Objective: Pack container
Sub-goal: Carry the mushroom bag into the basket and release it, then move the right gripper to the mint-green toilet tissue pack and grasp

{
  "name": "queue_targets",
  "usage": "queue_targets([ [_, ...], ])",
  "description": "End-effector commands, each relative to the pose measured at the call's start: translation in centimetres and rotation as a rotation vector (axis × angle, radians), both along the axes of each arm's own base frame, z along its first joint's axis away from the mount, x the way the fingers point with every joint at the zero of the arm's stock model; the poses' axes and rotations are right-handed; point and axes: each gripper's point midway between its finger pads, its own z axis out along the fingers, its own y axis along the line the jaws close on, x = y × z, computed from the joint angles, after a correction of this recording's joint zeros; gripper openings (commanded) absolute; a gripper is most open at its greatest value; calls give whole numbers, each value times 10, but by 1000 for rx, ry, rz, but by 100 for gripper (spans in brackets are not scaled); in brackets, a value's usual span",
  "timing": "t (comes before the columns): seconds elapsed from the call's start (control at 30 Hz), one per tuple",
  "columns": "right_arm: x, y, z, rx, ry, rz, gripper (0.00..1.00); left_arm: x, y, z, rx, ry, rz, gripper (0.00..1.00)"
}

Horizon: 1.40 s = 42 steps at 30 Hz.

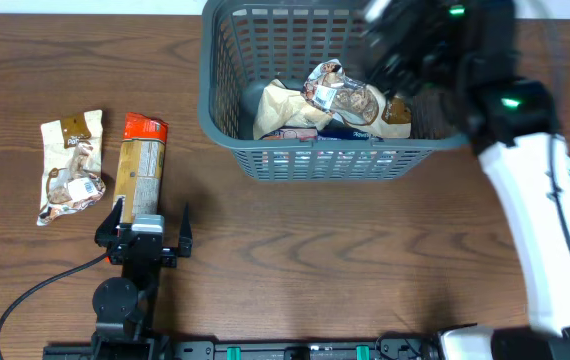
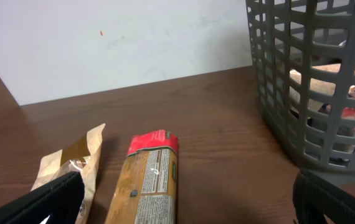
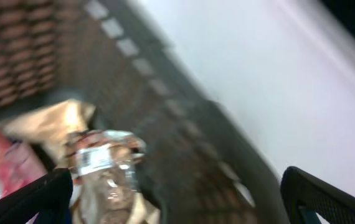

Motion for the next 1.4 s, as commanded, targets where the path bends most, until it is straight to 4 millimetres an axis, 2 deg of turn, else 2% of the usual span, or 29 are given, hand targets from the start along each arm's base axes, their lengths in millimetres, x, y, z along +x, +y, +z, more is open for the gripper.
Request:
queue_targets([
  [0.0, -4, -45, 29, 138, -10, -189, 99, -1, -2, -20, -5, 60, -7, 99],
  [0.1, -2, -85, 35, 236, 2, -325, 99, -1, -2, -20, -5, 60, -10, 99],
  [0.17, 0, -123, 33, 315, 19, -471, 99, -1, -2, -20, -5, 60, -10, 99],
  [0.27, -5, -180, 21, 350, 42, -684, 99, -1, -2, -20, -5, 60, -10, 99],
  [0.33, -8, -206, 12, 321, 59, -743, 99, -1, -2, -20, -5, 60, -10, 99],
  [0.5, -26, -284, -39, 206, 190, -948, 99, -1, -2, -20, -5, 60, -10, 99],
  [0.6, -38, -322, -70, 197, 281, -1033, 99, -1, -2, -20, -5, 60, -10, 99],
  [0.73, -55, -359, -105, 171, 386, -1103, 99, -1, -2, -20, -5, 60, -10, 98],
  [0.87, -79, -384, -148, 113, 545, -1119, 99, -1, -2, -20, -5, 60, -10, 99],
  [1.0, -90, -399, -182, 124, 646, -1128, 99, -1, -2, -20, -5, 60, -10, 98],
  [1.2, -98, -395, -231, -7, 813, -935, 99, -1, -2, -20, -5, 59, -10, 99],
  [1.37, -101, -393, -257, -161, 880, -709, 99, 0, -2, -17, -7, 48, -10, 99],
])
